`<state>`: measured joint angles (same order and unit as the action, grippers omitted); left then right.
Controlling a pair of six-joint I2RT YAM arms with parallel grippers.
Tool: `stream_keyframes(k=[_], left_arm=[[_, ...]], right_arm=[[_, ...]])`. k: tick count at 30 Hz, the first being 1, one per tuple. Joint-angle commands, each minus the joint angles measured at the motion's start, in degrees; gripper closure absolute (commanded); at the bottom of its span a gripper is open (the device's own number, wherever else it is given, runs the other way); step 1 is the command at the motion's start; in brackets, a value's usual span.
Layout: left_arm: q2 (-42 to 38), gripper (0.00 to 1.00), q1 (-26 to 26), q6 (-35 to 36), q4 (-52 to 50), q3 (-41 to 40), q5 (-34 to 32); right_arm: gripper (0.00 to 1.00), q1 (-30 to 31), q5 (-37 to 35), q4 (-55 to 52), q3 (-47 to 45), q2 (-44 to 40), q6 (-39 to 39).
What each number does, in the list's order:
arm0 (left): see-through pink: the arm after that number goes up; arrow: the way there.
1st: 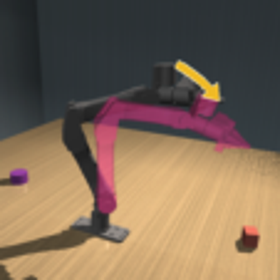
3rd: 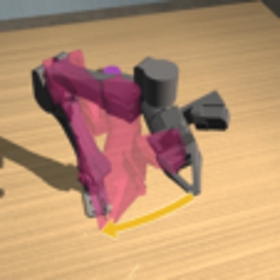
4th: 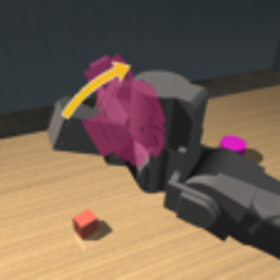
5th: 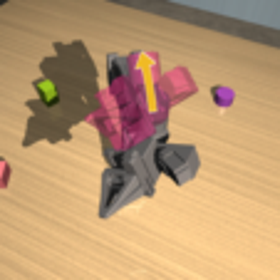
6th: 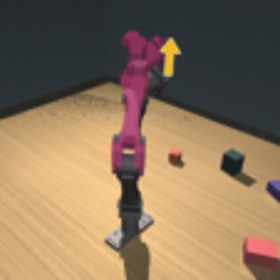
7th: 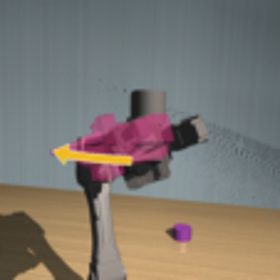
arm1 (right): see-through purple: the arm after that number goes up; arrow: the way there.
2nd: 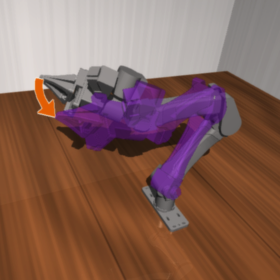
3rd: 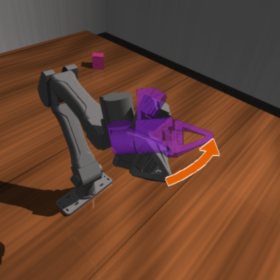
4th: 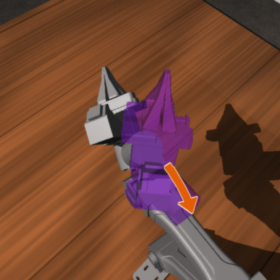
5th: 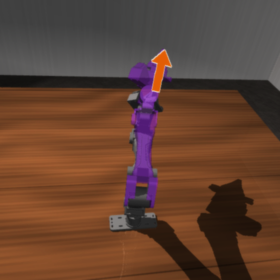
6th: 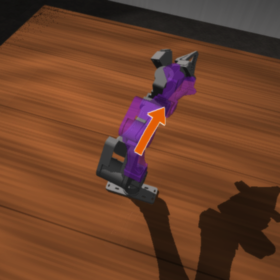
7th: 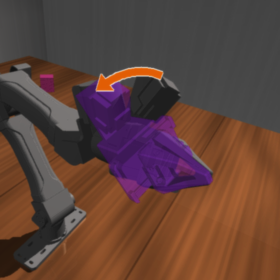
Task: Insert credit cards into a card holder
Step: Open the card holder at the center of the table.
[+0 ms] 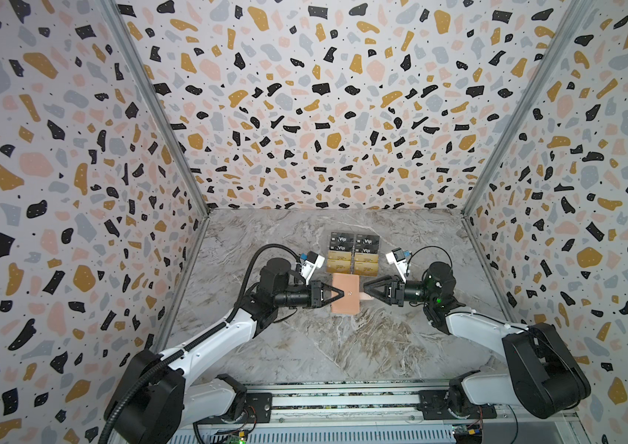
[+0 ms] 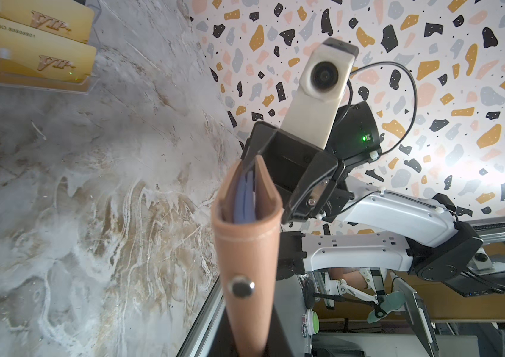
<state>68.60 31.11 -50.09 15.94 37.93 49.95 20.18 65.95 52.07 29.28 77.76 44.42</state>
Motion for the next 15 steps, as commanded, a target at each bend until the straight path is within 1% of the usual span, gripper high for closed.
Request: stream_keyframes(k=[1,6,7,10,15], left_arm=[[-1.5,1.00,-0.1,0.1,4.0,-0.6,2.2],[-2.0,1.00,-0.1,-0.2,5.9,-1.0,2.3],[-2.0,1.00,-0.1,-1.9,6.0,-1.0,2.4],[-1.9,1.00,-0.1,-2.0,5.9,-1.2,2.6],[-2.5,1.00,-0.1,-2.6,6.8,-1.4,3.1]], right_arm=[[0.56,-0.3,2.5,0.7,2.0,1.1,-1.1],[0.56,0.1,4.9,5.2,-0.1,2.4,0.7],[0.56,0.4,5.4,6.9,-0.8,2.7,1.4],[0.55,1.3,6.2,13.5,-2.1,3.8,5.2],[0.56,3.0,6.4,15.5,-1.9,5.5,5.7]])
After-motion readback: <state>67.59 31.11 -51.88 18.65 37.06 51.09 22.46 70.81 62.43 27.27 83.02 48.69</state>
